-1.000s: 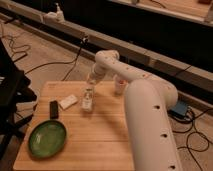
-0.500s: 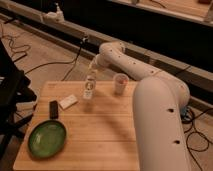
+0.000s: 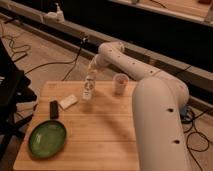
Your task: Stand the bottle upright
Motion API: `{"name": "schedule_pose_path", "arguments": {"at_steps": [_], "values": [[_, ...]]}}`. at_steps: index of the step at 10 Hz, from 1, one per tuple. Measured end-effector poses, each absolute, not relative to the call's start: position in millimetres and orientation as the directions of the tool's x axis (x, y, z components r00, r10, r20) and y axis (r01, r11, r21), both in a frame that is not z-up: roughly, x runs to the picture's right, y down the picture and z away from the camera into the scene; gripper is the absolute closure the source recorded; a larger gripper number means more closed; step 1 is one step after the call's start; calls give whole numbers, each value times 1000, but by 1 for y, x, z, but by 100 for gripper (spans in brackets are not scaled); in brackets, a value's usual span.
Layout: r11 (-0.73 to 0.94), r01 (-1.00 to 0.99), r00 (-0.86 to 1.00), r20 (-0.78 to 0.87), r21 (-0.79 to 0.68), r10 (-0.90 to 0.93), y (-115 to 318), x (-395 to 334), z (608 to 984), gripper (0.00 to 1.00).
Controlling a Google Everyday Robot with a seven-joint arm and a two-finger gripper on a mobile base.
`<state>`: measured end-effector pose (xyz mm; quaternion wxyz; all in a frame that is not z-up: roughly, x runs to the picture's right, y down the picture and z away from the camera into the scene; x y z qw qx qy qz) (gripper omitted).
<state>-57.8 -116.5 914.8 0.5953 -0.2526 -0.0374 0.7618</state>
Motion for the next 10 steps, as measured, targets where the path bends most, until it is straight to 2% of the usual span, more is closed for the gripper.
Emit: {"name": "schedule_pose_path", "arguments": {"at_steps": [5, 10], "values": [[-263, -901, -171, -273, -346, 947, -133, -45, 922, 100], [-177, -911, -172, -48, -373, 984, -182, -31, 924, 100]]}}
